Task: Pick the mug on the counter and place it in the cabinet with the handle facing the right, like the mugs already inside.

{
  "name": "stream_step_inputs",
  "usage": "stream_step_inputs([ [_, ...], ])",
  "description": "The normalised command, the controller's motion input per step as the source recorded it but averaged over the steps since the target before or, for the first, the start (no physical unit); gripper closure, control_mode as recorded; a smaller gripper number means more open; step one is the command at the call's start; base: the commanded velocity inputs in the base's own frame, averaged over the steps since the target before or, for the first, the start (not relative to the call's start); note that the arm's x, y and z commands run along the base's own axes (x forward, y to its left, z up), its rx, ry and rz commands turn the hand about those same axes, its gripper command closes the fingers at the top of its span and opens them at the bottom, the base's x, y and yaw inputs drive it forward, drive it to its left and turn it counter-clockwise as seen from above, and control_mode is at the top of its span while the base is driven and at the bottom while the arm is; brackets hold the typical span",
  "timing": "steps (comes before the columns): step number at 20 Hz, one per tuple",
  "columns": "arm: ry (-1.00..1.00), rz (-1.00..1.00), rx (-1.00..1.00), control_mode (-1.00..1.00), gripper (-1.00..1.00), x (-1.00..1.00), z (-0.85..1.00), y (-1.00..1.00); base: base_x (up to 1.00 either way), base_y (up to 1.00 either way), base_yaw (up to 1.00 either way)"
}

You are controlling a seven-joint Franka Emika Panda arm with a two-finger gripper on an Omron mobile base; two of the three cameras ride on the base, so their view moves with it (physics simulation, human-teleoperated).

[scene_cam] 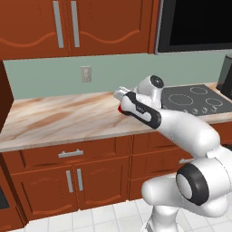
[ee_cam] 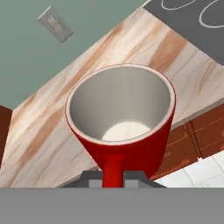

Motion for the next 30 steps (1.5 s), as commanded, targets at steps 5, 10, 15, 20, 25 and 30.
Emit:
stream_step_inputs([
  [5, 0.04, 0.15, -0.29, -1.00, 1.00, -0.41, 0.00, 0.00, 0.00, 0.00, 0.00],
  [10, 0.00, 0.13, -0.25, -1.00, 1.00, -0.45, -0.01, 0.00, 0.00, 0.00, 0.00],
  [15, 0.00, 0.14, -0.16, -1.00, 1.00, -0.34, -0.07, 0.00, 0.00, 0.00, 0.00],
  [20, 0.00, 0.12, -0.10, -1.00, 1.00, -0.16, 0.00, 0.00, 0.00, 0.00, 0.00],
  [25, 0.00, 0.05, -0.01, -1.00, 1.00, -0.08, 0.00, 0.00, 0.00, 0.00, 0.00],
  [30, 0.00, 0.02, 0.00, -1.00, 1.00, -0.32, 0.00, 0.00, 0.00, 0.00, 0.00],
])
